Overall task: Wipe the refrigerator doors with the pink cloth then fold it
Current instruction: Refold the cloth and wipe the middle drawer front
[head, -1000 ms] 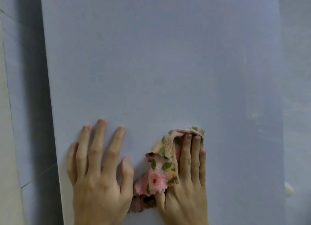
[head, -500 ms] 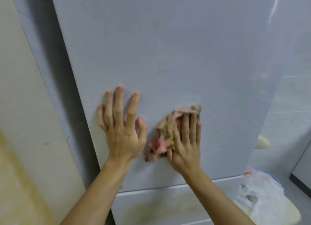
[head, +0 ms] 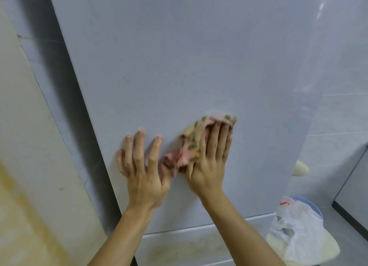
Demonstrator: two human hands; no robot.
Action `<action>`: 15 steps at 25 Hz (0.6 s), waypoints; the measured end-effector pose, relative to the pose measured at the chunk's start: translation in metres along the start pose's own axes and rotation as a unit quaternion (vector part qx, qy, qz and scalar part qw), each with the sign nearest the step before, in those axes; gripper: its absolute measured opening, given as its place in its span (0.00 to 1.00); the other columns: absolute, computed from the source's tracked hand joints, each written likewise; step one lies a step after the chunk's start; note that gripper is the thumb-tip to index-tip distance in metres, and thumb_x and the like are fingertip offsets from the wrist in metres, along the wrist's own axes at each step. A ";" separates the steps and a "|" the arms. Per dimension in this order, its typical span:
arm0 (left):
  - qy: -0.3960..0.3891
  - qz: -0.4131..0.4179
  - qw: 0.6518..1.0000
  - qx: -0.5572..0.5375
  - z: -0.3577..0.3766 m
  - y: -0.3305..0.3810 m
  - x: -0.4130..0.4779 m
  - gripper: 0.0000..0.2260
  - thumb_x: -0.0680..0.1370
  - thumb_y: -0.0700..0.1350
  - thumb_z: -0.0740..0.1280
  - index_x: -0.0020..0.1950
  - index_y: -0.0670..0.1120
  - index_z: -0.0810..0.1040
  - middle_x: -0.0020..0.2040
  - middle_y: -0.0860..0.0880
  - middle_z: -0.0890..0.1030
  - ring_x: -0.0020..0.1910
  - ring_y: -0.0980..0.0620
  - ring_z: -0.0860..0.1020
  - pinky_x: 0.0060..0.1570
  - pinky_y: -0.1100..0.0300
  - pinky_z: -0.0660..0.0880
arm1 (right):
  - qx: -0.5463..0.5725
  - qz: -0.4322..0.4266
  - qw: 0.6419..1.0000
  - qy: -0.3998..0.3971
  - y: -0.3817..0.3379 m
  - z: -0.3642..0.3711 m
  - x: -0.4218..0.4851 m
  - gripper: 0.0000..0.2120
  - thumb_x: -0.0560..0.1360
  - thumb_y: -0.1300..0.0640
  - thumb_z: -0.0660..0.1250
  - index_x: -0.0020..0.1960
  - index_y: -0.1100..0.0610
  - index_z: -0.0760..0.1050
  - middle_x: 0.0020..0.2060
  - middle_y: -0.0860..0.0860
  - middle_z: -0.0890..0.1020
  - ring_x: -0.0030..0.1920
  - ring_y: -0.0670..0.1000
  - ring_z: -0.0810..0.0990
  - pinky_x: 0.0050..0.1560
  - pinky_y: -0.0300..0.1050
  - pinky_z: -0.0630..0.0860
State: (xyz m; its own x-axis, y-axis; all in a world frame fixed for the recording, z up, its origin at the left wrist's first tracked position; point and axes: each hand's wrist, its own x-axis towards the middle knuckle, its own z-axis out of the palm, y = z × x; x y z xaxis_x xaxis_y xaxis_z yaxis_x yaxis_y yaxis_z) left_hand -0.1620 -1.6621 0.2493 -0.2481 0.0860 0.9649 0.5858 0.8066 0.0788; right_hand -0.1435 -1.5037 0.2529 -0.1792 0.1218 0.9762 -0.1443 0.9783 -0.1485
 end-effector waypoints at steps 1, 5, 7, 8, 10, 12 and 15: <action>-0.003 -0.003 1.000 -0.001 0.000 0.002 0.001 0.27 0.79 0.45 0.64 0.78 0.48 0.67 0.81 0.40 0.60 0.83 0.36 0.55 0.78 0.33 0.53 | -0.007 -0.034 0.999 -0.032 0.010 -0.001 -0.023 0.31 0.86 0.45 0.48 0.85 0.58 0.48 0.84 0.62 0.49 0.85 0.62 0.46 0.84 0.61 0.45; -0.003 -0.010 1.000 -0.003 -0.003 0.007 0.006 0.28 0.76 0.41 0.66 0.77 0.47 0.67 0.80 0.39 0.60 0.82 0.36 0.54 0.76 0.32 0.53 | -0.046 -0.117 0.981 -0.145 0.049 -0.022 -0.086 0.29 0.87 0.48 0.46 0.86 0.54 0.45 0.86 0.54 0.46 0.85 0.57 0.46 0.84 0.57 0.43; -0.003 -0.008 1.000 -0.001 -0.006 0.012 0.009 0.31 0.75 0.39 0.67 0.78 0.48 0.66 0.80 0.39 0.58 0.84 0.38 0.51 0.77 0.32 0.52 | -0.038 -0.120 0.980 -0.157 0.057 -0.031 -0.073 0.30 0.86 0.50 0.48 0.86 0.54 0.44 0.86 0.52 0.45 0.85 0.55 0.45 0.84 0.55 0.42; -0.006 -0.004 1.000 -0.002 -0.007 0.017 0.013 0.33 0.74 0.38 0.67 0.79 0.49 0.65 0.81 0.39 0.57 0.84 0.39 0.49 0.78 0.33 0.50 | -0.026 -0.099 0.984 -0.146 0.059 -0.037 -0.054 0.32 0.85 0.51 0.51 0.86 0.54 0.44 0.86 0.51 0.44 0.85 0.55 0.45 0.84 0.55 0.41; -0.027 0.000 1.000 -0.005 -0.011 0.028 0.025 0.37 0.72 0.36 0.68 0.81 0.50 0.64 0.82 0.38 0.55 0.84 0.38 0.48 0.80 0.35 0.47 | 0.003 -0.011 0.995 -0.097 0.060 -0.049 0.007 0.34 0.84 0.53 0.54 0.86 0.57 0.46 0.85 0.56 0.46 0.85 0.55 0.43 0.84 0.54 0.41; -0.048 0.006 0.999 -0.005 -0.011 0.039 0.037 0.38 0.71 0.36 0.67 0.81 0.50 0.64 0.83 0.38 0.54 0.83 0.35 0.49 0.80 0.35 0.47 | 0.035 0.062 0.997 -0.039 0.063 -0.059 0.067 0.33 0.81 0.57 0.54 0.84 0.62 0.51 0.83 0.64 0.54 0.84 0.57 0.44 0.84 0.56 0.42; -0.065 0.000 0.998 0.011 -0.008 0.052 0.045 0.39 0.70 0.37 0.65 0.82 0.49 0.64 0.83 0.38 0.54 0.83 0.33 0.49 0.79 0.31 0.48 | 0.046 0.061 0.997 -0.021 0.071 -0.058 0.085 0.31 0.81 0.56 0.53 0.82 0.64 0.56 0.81 0.67 0.58 0.84 0.59 0.46 0.84 0.59 0.44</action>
State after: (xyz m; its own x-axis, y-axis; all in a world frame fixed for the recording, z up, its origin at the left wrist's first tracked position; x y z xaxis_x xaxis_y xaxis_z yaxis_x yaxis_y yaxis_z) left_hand -0.1365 -1.6212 0.2989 -0.3463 0.1593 0.9245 0.5696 0.8188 0.0722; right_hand -0.1120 -1.4145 0.3343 -0.2411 0.2307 0.9427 -0.2067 0.9369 -0.2821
